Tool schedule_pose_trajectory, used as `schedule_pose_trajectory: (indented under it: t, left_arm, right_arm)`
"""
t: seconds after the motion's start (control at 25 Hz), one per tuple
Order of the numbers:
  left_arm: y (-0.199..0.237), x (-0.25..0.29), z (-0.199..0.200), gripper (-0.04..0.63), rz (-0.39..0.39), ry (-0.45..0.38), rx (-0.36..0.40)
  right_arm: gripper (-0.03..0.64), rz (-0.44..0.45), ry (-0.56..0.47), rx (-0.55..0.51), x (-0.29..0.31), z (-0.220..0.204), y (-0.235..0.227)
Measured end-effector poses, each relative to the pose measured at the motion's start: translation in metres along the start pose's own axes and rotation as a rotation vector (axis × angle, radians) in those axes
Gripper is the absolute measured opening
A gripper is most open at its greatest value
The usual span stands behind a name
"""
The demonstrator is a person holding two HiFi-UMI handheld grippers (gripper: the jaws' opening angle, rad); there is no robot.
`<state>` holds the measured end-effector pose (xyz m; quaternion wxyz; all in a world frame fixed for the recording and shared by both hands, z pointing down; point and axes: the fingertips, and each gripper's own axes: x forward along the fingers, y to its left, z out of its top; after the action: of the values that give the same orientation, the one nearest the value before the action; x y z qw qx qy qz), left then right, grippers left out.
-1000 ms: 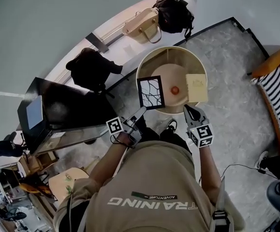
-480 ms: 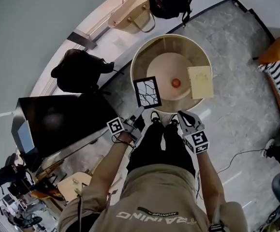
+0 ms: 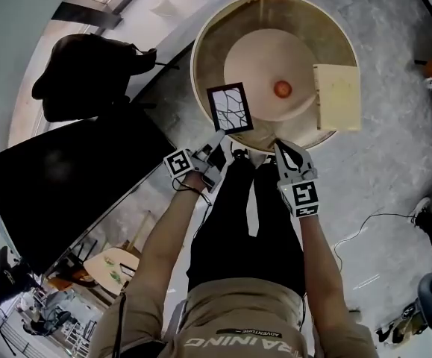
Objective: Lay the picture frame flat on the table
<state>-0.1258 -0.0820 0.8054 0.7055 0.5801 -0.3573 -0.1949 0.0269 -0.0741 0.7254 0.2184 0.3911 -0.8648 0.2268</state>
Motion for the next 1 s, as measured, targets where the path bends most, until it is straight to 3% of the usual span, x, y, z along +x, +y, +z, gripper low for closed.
schedule_pose_trajectory:
  t: [0.2,0.48,0.76,1.0]
  left_arm:
    - [0.036,0.006,0.007,0.072,0.025,-0.002,-0.001]
    - [0.052,0.012,0.009,0.073,0.046,0.023,-0.009]
    - [0.076,0.013,0.0,0.074,0.244,0.122,0.114]
    - [0.08,0.012,0.0,0.078,0.347,0.126,0.103]
  right_arm:
    - [0.008,-0.005,0.021,0.027,0.026,-0.025,0.002]
    - [0.008,0.011,0.05,0.039,0.045,-0.035,0.004]
    - [0.008,0.018,0.05,0.068,0.063,-0.037,0.003]
    - [0.008,0.029,0.056,0.089,0.063,-0.041,0.005]
